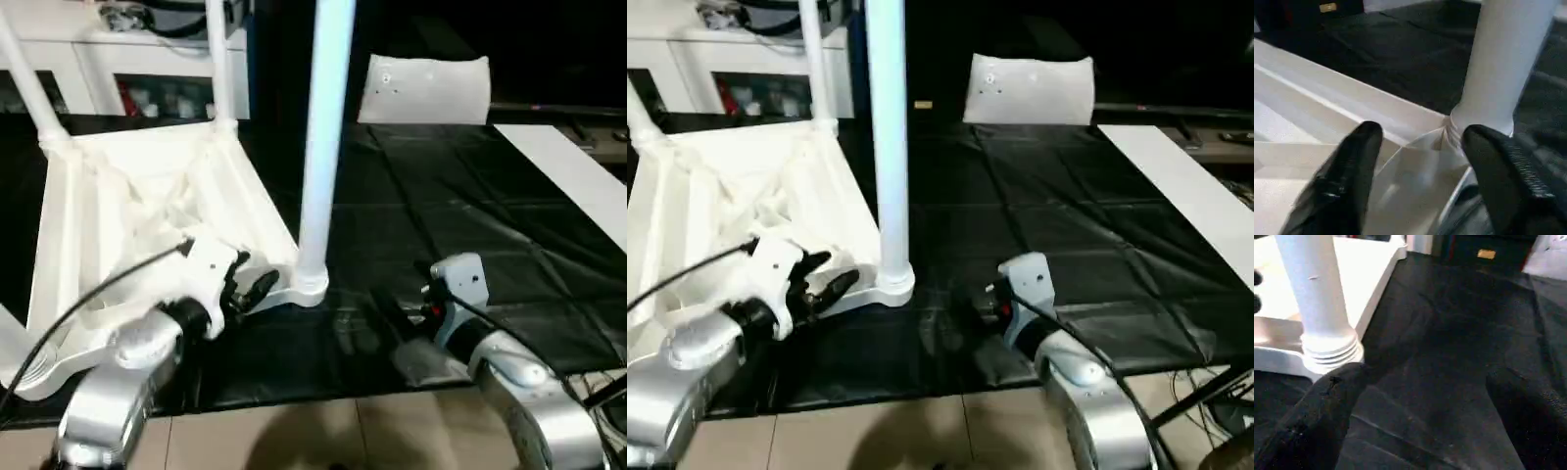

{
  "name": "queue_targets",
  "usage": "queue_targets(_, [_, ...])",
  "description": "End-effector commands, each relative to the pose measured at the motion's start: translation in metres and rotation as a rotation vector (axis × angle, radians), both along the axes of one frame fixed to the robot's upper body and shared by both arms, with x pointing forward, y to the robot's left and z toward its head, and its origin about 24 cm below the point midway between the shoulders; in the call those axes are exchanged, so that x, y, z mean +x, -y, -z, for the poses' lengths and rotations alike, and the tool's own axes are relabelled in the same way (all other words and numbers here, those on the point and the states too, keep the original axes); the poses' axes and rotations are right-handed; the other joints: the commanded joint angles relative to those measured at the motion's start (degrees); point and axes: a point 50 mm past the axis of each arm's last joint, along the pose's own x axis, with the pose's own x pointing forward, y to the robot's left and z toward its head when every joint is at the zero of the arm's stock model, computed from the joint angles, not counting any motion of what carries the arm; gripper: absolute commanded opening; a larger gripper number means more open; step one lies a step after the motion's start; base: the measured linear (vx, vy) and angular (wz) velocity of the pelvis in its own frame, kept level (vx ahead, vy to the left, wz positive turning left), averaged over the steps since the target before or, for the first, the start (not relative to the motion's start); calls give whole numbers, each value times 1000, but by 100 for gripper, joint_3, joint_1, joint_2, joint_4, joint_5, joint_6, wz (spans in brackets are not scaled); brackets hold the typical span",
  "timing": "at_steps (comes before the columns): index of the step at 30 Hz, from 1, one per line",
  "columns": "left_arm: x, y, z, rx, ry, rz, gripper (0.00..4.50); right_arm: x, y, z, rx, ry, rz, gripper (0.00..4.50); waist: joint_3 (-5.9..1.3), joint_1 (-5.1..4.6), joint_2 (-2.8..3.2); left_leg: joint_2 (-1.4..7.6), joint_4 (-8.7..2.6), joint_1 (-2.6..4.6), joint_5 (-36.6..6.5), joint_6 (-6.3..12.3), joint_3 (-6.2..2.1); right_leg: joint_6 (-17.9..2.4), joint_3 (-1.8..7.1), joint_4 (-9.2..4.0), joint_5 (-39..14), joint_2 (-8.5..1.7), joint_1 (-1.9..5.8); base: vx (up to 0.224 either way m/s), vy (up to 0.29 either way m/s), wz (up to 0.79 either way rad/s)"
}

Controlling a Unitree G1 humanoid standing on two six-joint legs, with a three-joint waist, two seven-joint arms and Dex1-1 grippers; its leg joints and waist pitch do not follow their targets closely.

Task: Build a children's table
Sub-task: Rotate table base

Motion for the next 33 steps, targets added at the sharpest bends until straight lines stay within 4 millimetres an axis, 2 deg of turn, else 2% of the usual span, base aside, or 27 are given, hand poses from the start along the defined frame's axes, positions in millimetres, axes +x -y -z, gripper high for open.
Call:
queue_targets(1, [2,-3,-3,-33,11,-49,319,0,-2,-6,-1,14,-20,450,-198,-16,46,432,-596,24,-2784,-139,-266,-32,256,-627,-3590,-645,121,0,0,0])
queue_targets(3, [-3,-3,0,-74,1,-95,319,-1,-4,-5,-6,16,-16,450,-189,-2,14,410,-576,47,-2649,-111,-226,-104,301,-628,-3559,-655,66,0,0,0])
queue_targets(4, [-5,-4,1,-91,-3,-114,319,-2,-4,-4,1,12,-4,450,-170,61,-31,360,-677,-227,-2494,-21,-372,-231,200,-478,-3450,-769,283,0,0,0])
queue_targets(5, [-8,-4,3,-110,-8,-144,319,-2,-4,-3,4,12,2,450,-160,72,-6,312,-839,-496,-2582,72,-498,-229,63,-294,-3471,-733,488,14,0,26])
queue_targets(6, [-11,-5,4,-129,-4,-180,319,-2,-4,-3,7,13,6,450,-208,58,-9,214,-748,-436,-2574,5,-520,-156,66,-344,-3640,-789,456,14,0,26])
queue_targets(7, [-12,-5,4,-133,3,-188,319,-3,-4,-3,7,14,6,450,-210,74,-68,126,-526,-298,-2491,-52,-488,-131,-6,-567,-4420,-970,396,48,-21,54])
queue_targets(8, [-12,-4,4,-133,2,-189,319,-3,-4,-3,7,14,6,450,-207,61,-89,101,-369,-222,-2407,-33,-430,-70,-88,-698,-4890,-1060,377,40,-21,60])
queue_targets(9, [-16,-3,5,-134,0,-211,319,-4,-3,-3,14,12,12,450,-144,48,-136,85,8,28,-2232,33,-290,-46,-317,-1022,-5692,-1229,316,40,-21,60])
queue_targets(10, [-19,-1,6,-126,-1,-209,319,-4,-2,-2,19,12,22,450,-112,0,-119,106,145,77,-2192,71,-240,-42,-500,-1122,-5857,-1274,357,16,1,59])
queue_targets(11, [-21,1,7,-111,-7,-206,319,-5,-1,-2,32,12,36,450,-39,-134,-89,221,209,248,-2482,-8,-189,85,-813,-1175,-6017,-1168,366,60,22,52])
queue_targets(12, [-24,2,8,-102,6,-204,319,-4,2,-1,43,8,70,450,33,-215,151,671,-559,276,-4412,-328,-363,46,-715,-344,-4460,-538,398,60,22,52])
queue_targets(13, [-25,3,8,-95,9,-203,319,-4,4,0,45,5,91,450,85,-133,97,811,-1224,27,-5632,-575,-398,-113,-278,702,-1619,-65,544,89,16,30])
queue_targets(14, [-27,3,9,-89,4,-201,319,-4,6,0,40,3,102,450,51,-22,87,833,-1270,132,-5664,-560,-340,-167,-171,751,-1189,-25,439,135,-29,11])
queue_targets(15, [-29,3,9,-84,2,-196,319,-4,11,2,19,2,127,450,-24,-67,-81,831,-1021,377,-5111,-478,-410,-231,132,529,-1121,-273,187,135,-29,11])
queue_targets(16, [-30,3,9,-84,2,-196,319,-4,12,3,14,2,131,450,-83,-51,-144,699,-857,344,-4422,-415,-439,-206,336,259,-1279,-452,193,123,-38,0])
queue_targets(17, [-30,3,10,-81,-1,-196,319,-5,14,3,13,2,148,450,-152,94,-301,430,-558,-86,-2356,-196,-252,-251,719,-69,-1432,-862,386,76,-25,-15])
queue_targets(18, [-30,3,10,-75,1,-188,319,-6,16,4,31,-7,177,450,-361,237,-242,386,-375,-233,198,68,-212,-289,770,102,468,-900,552,76,-25,-15])
queue_targets(19, [-31,3,10,-75,4,-183,319,-7,17,4,37,-10,184,450,-502,234,-291,350,-294,-139,1765,267,-214,-312,666,335,2726,-654,511,106,-13,-11])
queue_targets(21, [-30,3,10,-78,6,-180,319,-8,18,4,31,-7,184,450,-553,231,-290,230,-227,-106,2812,464,-162,-441,626,461,4346,-469,522,105,-9,0])
queue_targets(22, [-29,4,10,-72,0,-177,319,-9,19,5,28,-7,185,450,-508,246,-204,247,-270,-118,2656,510,-150,-549,615,424,4326,-474,490,78,-16,6])
queue_targets(23, [-29,5,10,-71,1,-172,319,-9,19,5,27,-7,185,450,-473,238,-226,289,-303,-95,2350,498,-137,-598,614,354,3981,-487,457,0,0,0])
queue_targets(25, [-28,7,10,-60,1,-146,319,-9,19,4,27,-3,185,450,-422,263,-210,431,-435,-53,1079,456,-138,-876,620,213,2233,-542,460,0,0,0])
queue_targets(26, [-28,8,10,-56,-2,-139,319,-9,19,4,26,-2,184,450,-415,269,-210,449,-453,-51,890,468,-131,-941,628,185,1913,-547,452,0,0,0])
queue_targets(27, [-26,11,9,-43,3,-94,319,-8,19,4,19,4,183,450,-373,286,-113,488,-486,-45,565,448,-135,-1075,637,163,1383,-559,406,0,0,0])
queue_targets(28, [-26,12,9,-49,-9,-74,319,-7,20,3,19,6,189,450,-339,289,-159,492,-517,-57,245,384,-111,-1109,649,118,932,-561,399,0,0,0])
queue_targets(31, [-24,14,8,-68,-25,-25,338,-5,22,3,14,12,200,450,-287,327,-132,502,-592,-52,-502,149,-92,-1080,673,50,-13,-571,371,-62,5,-3])
queue_targets(33, [-21,17,6,-61,-36,54,347,-4,23,2,1,20,196,450,-259,329,-143,489,-632,-54,-881,30,-86,-983,693,2,-642,-570,357,-70,5,-4])
